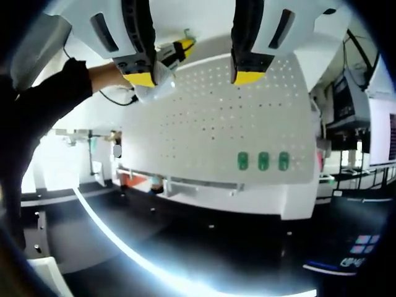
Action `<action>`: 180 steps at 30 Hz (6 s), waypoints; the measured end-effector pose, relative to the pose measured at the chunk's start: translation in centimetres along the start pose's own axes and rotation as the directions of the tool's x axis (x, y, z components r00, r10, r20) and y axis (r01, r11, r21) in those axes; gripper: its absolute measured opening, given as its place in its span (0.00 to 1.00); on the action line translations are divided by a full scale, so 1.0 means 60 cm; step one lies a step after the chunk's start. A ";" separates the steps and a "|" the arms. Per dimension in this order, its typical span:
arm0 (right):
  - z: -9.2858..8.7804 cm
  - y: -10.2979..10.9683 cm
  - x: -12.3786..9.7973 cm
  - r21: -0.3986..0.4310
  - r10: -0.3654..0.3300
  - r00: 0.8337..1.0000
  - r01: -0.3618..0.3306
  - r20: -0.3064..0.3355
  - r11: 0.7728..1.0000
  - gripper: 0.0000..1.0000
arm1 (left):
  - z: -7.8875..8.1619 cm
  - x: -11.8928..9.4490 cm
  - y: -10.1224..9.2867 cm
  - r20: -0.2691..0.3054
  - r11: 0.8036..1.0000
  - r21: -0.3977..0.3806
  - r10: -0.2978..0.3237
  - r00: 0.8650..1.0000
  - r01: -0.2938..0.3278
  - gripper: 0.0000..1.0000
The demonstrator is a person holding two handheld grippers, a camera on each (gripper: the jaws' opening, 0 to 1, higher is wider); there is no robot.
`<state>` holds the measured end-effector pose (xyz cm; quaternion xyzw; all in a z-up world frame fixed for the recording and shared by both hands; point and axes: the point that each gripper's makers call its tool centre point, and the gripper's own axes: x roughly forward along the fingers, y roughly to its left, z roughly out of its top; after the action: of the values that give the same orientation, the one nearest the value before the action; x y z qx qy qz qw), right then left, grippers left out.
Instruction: Insert the hook assembly into the mounting plate slot until the hook locks in place.
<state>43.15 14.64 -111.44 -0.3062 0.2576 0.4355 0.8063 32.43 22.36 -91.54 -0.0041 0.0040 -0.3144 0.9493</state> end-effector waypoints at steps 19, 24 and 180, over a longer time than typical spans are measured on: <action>0.042 -0.008 -0.086 0.121 -0.059 0.988 0.042 0.142 0.992 0.00 | -0.009 0.005 -0.015 -0.024 0.999 0.016 -0.033 0.999 0.034 0.48; 0.058 -0.006 -0.109 0.165 -0.078 0.979 0.047 0.188 0.985 0.00 | -0.011 0.006 -0.020 -0.029 0.999 0.023 -0.045 0.999 0.046 0.47; 0.169 0.063 -0.331 0.319 -0.295 0.837 0.155 0.460 0.935 0.33 | 0.014 0.029 0.000 -0.057 0.993 0.082 0.084 0.995 -0.079 0.03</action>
<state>31.72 12.75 -92.02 -0.0989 0.0582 0.3620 0.9251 33.85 21.30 -90.74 0.0436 0.0202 -0.2751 0.9602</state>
